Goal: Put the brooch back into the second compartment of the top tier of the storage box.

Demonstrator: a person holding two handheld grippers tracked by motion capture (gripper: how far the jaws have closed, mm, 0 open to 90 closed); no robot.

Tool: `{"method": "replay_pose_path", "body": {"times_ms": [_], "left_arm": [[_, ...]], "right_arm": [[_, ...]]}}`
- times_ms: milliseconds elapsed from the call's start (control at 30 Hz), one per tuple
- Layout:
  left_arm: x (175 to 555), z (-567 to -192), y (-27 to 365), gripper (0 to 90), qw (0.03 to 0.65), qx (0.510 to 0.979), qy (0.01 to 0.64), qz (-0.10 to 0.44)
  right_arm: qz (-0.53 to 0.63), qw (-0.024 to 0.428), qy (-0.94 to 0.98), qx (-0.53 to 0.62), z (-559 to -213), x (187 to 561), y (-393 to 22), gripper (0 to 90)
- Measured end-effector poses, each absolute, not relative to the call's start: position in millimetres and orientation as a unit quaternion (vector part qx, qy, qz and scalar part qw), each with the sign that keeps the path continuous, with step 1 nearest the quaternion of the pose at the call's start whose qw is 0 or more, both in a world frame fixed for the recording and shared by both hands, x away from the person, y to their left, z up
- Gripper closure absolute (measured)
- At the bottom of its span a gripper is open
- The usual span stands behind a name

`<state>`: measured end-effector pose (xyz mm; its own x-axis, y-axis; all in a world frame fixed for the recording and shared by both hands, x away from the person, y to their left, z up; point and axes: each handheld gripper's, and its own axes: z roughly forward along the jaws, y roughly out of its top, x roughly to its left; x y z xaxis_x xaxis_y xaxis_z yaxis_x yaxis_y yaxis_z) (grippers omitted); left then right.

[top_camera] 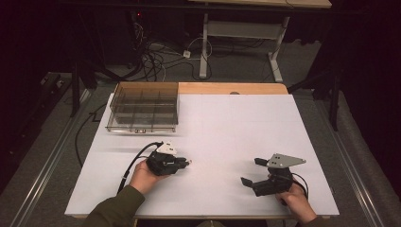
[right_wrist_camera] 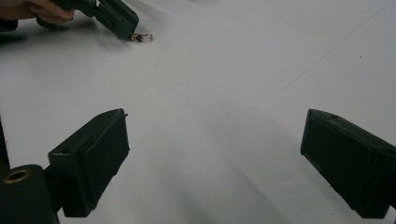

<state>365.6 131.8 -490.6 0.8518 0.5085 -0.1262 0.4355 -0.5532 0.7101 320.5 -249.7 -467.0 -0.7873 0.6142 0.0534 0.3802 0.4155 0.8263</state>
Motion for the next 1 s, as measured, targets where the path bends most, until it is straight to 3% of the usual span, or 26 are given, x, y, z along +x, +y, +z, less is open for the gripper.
{"method": "replay_pose_path", "body": {"times_ms": [1000], "left_arm": [[364.7,-486.4,134.2,81.2,0.388,0.880,0.269,0.056]], "right_arm": [[0.450,0.129,0.832,0.297,-467.1,320.1,-249.5,8.5]]}}
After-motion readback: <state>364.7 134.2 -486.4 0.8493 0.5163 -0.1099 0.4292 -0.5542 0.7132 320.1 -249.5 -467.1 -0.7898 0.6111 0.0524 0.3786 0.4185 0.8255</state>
